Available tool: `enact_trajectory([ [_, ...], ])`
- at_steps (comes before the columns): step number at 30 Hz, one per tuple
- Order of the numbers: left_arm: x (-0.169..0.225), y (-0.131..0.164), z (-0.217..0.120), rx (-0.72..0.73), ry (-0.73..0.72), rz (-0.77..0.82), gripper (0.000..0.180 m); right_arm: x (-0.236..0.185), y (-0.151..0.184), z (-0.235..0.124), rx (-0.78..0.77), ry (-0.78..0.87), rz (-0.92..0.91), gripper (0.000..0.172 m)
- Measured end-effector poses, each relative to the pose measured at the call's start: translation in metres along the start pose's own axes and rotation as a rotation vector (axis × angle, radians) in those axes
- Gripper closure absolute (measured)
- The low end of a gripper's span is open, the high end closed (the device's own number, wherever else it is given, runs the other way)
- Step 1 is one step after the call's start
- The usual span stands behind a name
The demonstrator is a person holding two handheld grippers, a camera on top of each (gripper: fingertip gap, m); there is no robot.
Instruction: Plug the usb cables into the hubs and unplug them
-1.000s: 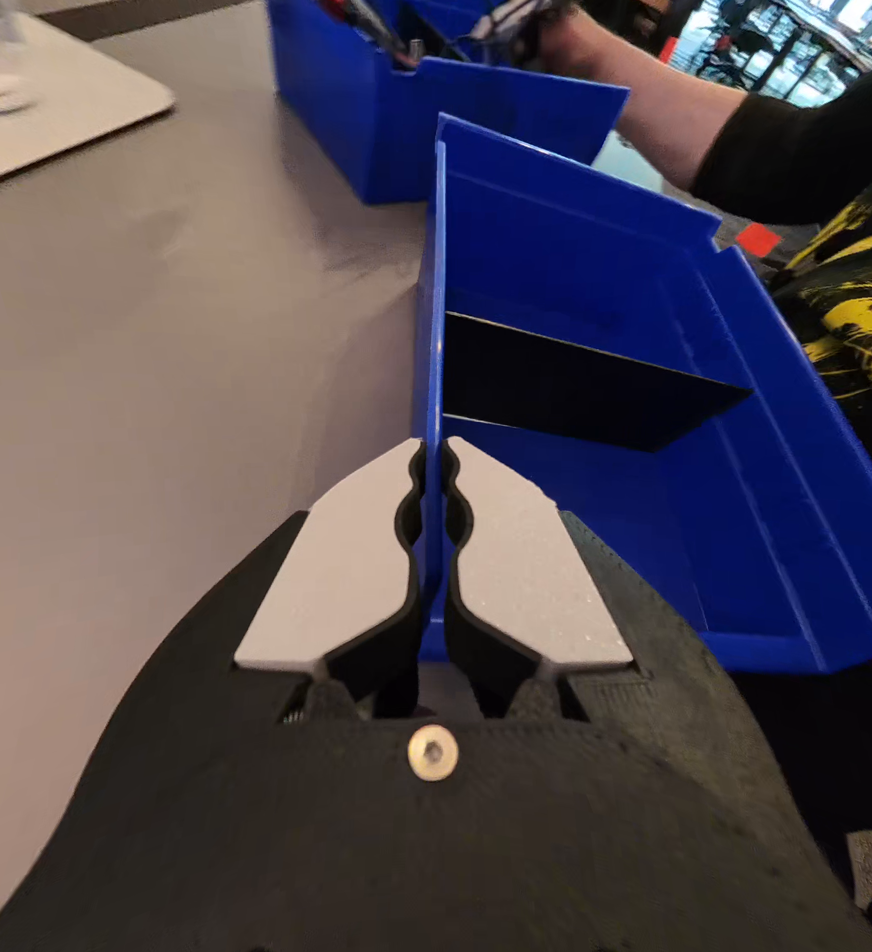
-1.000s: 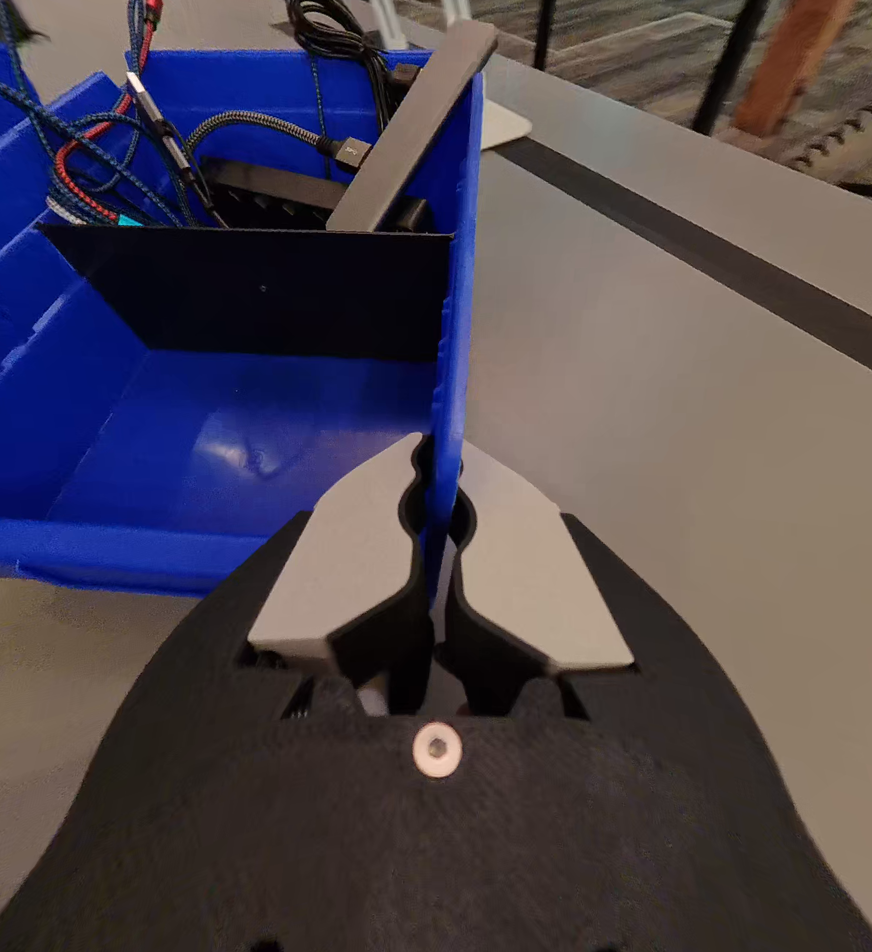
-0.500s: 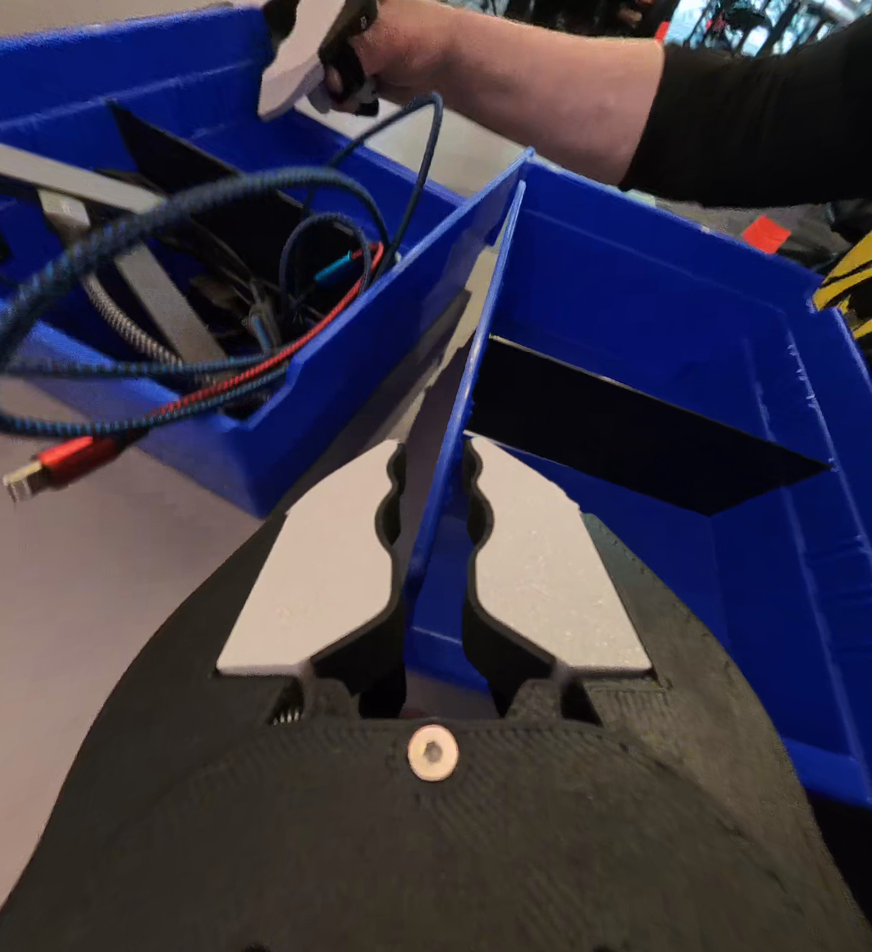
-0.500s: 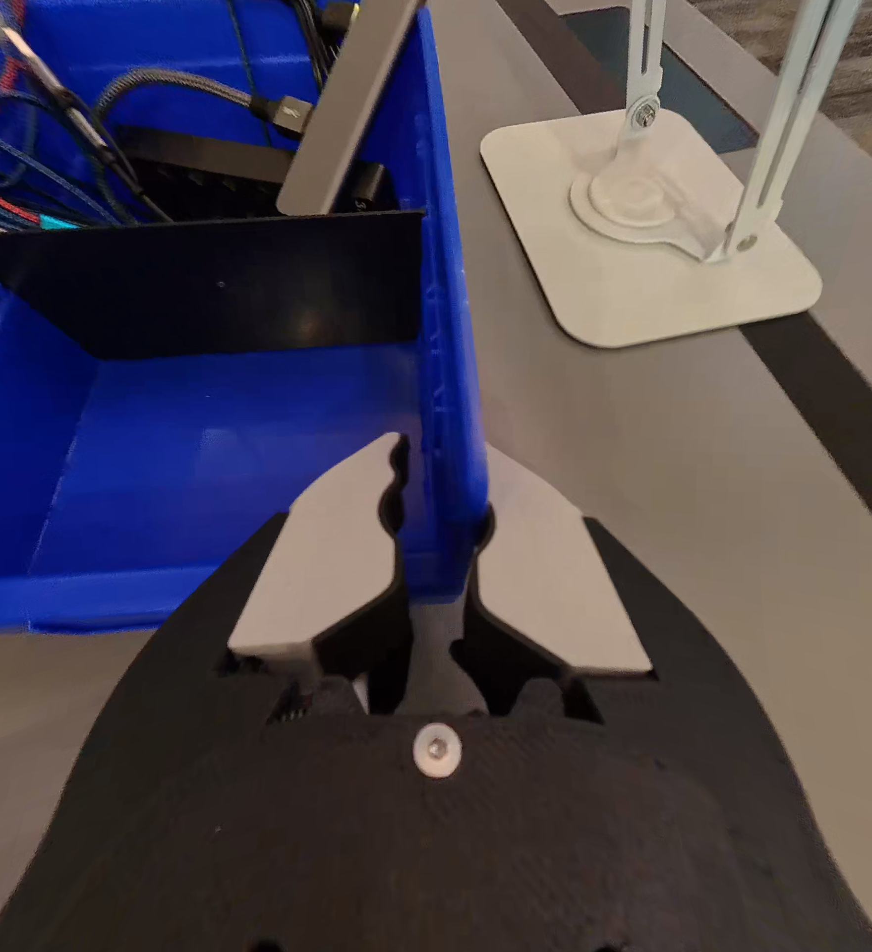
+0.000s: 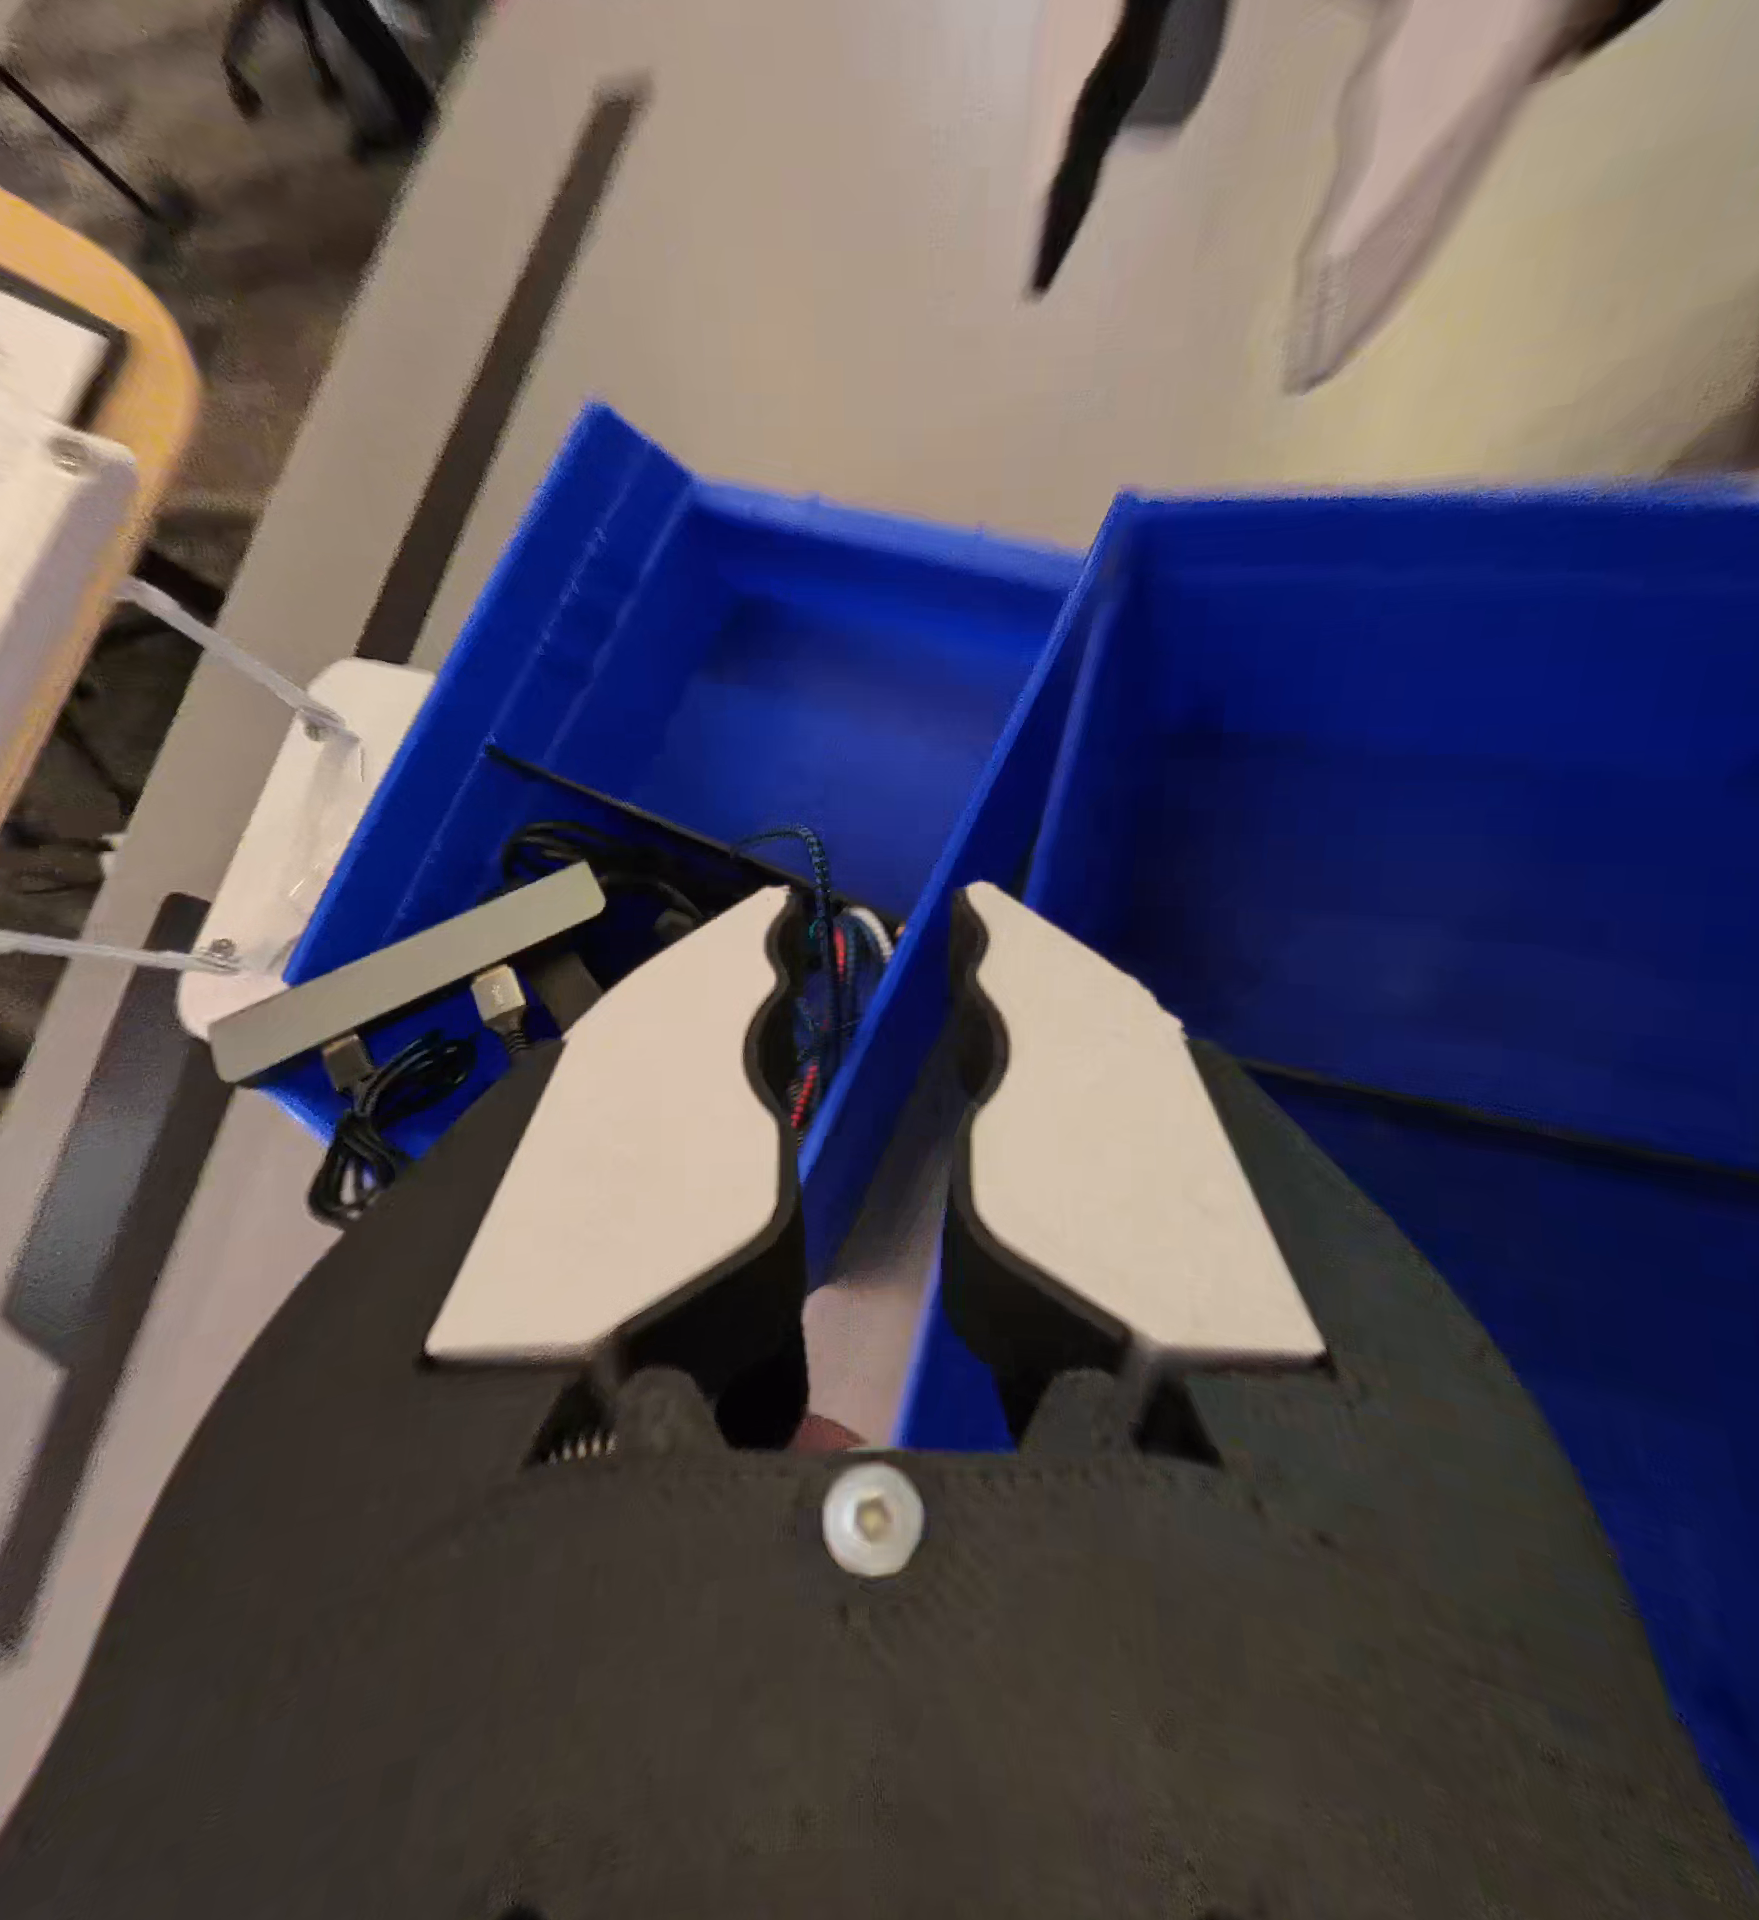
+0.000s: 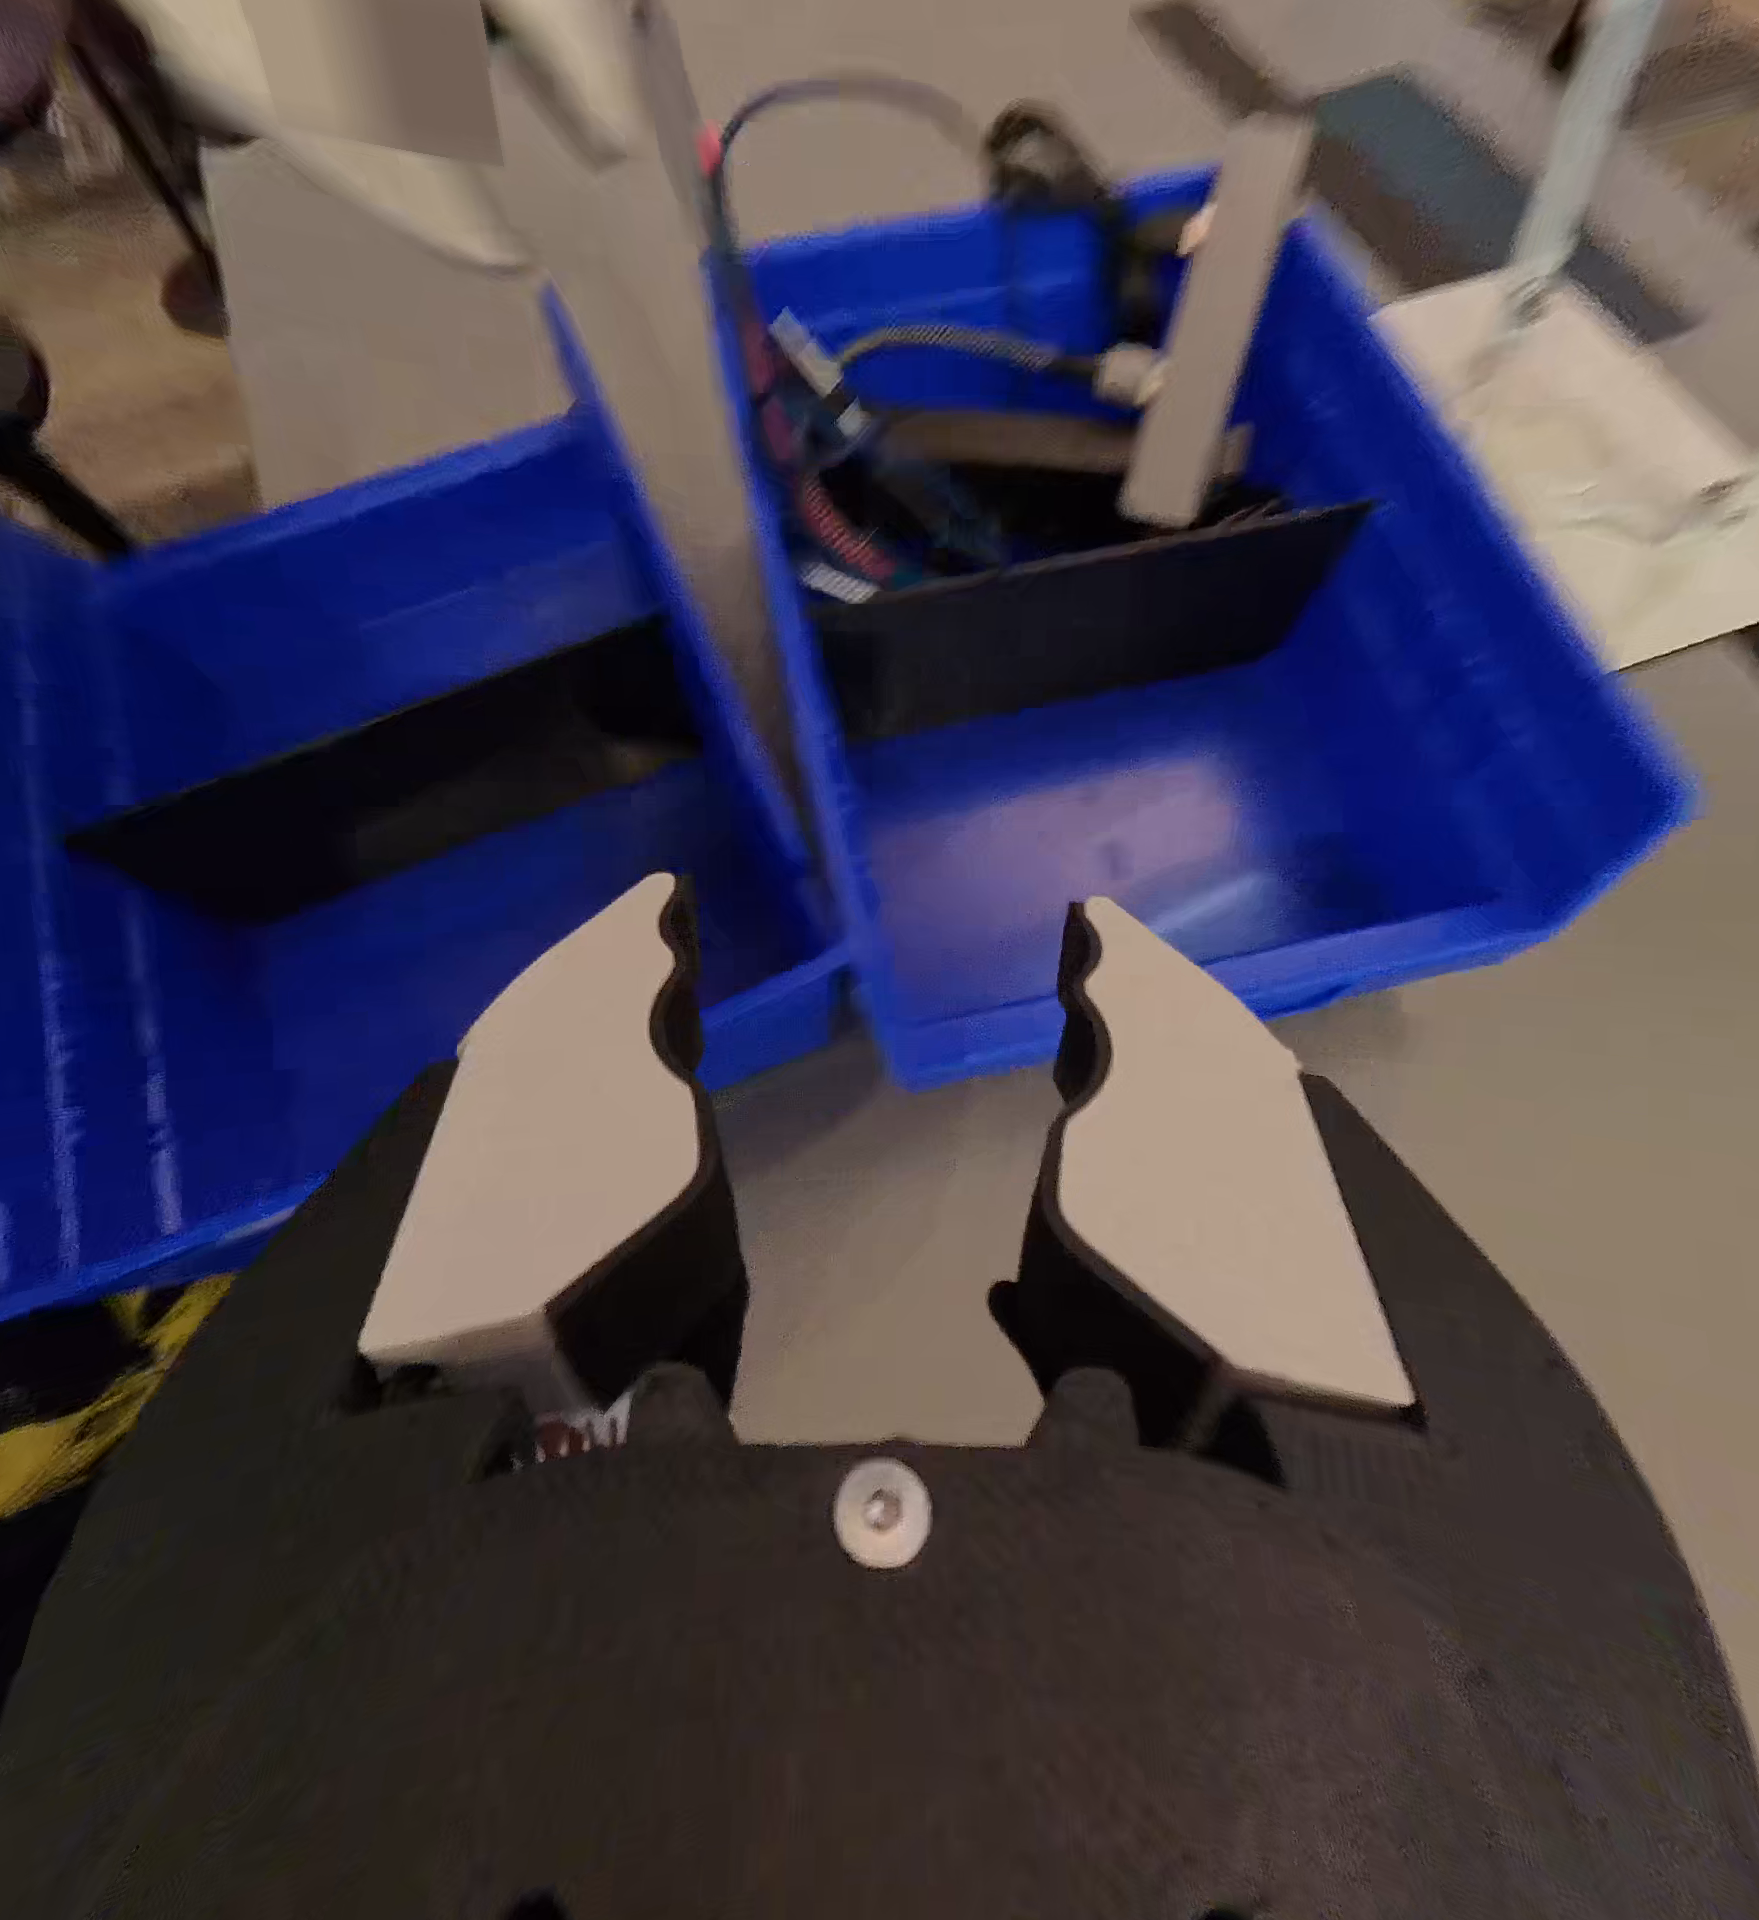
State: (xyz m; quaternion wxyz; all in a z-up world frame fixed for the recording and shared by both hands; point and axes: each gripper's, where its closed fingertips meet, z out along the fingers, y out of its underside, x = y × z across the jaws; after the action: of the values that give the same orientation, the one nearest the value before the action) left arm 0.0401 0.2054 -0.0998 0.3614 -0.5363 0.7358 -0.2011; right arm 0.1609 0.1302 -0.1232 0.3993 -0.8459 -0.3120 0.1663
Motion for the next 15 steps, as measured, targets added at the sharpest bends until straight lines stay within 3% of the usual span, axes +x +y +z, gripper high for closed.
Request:
enact_trajectory([
  [3,-0.009,0.022,0.027,-0.185,-0.009,0.126,0.154,-0.029,0.024,0.006,-0.108,0.006,0.011,0.102],
  [7,-0.025,0.063,0.038,-0.331,-0.002,0.150,0.152,-0.057,0.039,0.015,-0.129,-0.077,0.093,0.104],
  [10,-0.025,0.067,0.044,-0.298,0.064,0.090,0.161,-0.069,0.045,0.031,-0.156,-0.117,0.108,0.112],
  [15,-0.023,0.070,0.043,-0.310,0.110,0.160,0.169,-0.067,0.058,0.043,-0.268,-0.119,0.064,0.127],
])
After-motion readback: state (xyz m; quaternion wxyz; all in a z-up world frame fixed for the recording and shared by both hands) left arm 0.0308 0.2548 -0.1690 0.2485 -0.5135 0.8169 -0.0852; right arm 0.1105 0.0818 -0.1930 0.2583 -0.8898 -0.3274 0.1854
